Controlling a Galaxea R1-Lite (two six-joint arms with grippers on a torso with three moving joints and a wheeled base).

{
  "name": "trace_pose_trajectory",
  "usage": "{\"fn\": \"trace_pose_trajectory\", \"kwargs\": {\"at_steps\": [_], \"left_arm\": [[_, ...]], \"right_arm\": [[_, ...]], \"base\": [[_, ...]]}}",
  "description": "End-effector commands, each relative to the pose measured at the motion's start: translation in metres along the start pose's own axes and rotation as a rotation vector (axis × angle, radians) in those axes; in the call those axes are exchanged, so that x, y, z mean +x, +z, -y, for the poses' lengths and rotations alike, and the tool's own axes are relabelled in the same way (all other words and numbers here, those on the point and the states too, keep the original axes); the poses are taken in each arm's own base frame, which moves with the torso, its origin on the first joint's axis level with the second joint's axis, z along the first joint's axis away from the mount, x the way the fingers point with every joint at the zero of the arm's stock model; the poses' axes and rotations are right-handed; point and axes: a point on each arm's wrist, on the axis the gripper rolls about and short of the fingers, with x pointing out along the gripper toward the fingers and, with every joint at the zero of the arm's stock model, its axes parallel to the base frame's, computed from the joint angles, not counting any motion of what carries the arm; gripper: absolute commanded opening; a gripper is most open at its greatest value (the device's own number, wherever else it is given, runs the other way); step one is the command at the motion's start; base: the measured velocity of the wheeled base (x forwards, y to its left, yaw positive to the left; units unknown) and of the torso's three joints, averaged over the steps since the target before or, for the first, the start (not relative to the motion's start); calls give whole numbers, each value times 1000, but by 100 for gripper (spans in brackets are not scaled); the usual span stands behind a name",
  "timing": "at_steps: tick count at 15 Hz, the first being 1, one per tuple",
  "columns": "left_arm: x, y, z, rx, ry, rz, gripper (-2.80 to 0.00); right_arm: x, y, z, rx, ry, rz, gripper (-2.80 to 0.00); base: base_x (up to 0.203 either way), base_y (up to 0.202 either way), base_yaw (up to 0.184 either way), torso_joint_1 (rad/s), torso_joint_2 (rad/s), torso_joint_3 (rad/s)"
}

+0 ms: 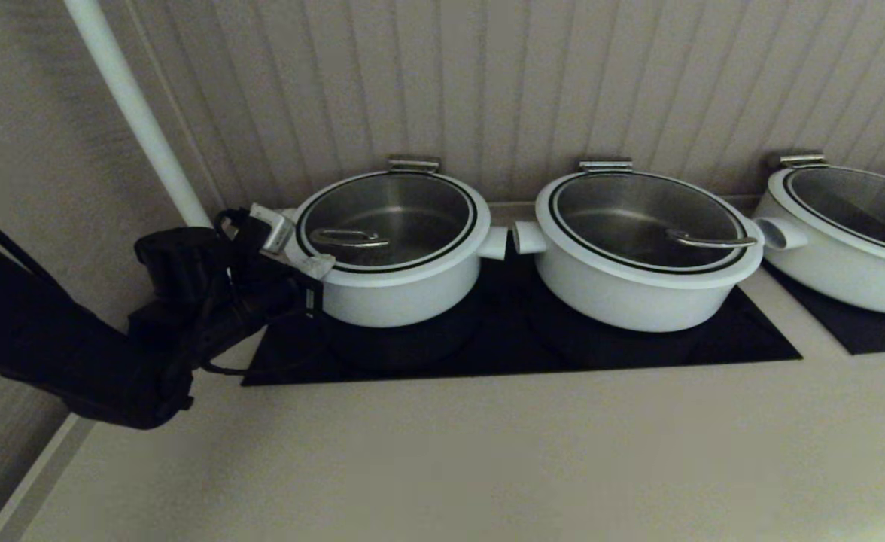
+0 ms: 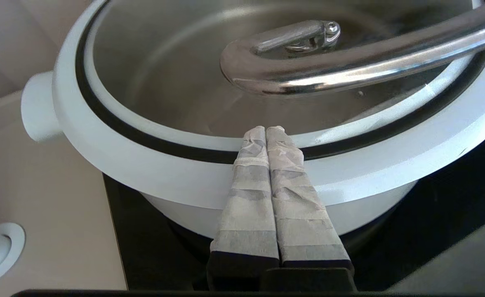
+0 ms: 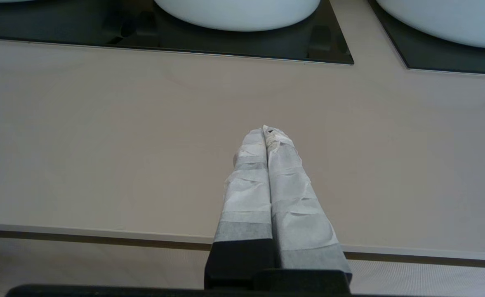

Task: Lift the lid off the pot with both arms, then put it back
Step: Close the pot lid

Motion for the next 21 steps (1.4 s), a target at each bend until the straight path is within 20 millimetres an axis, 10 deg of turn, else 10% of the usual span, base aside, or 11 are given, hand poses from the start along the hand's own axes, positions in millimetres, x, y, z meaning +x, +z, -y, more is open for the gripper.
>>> {"fn": "trace_pose_trajectory", "kwargs": {"at_steps": [1, 21], "left_arm": [[-2, -10, 2, -1, 2, -3, -280], [-72, 13, 14, 2, 38, 18, -280]], "right_arm": [[0, 0, 0, -1, 1, -1, -280], [0, 0, 0, -1, 1, -1, -280]], "base": [[0, 0, 0, 0, 0, 0], [0, 0, 0, 0, 0, 0]]}}
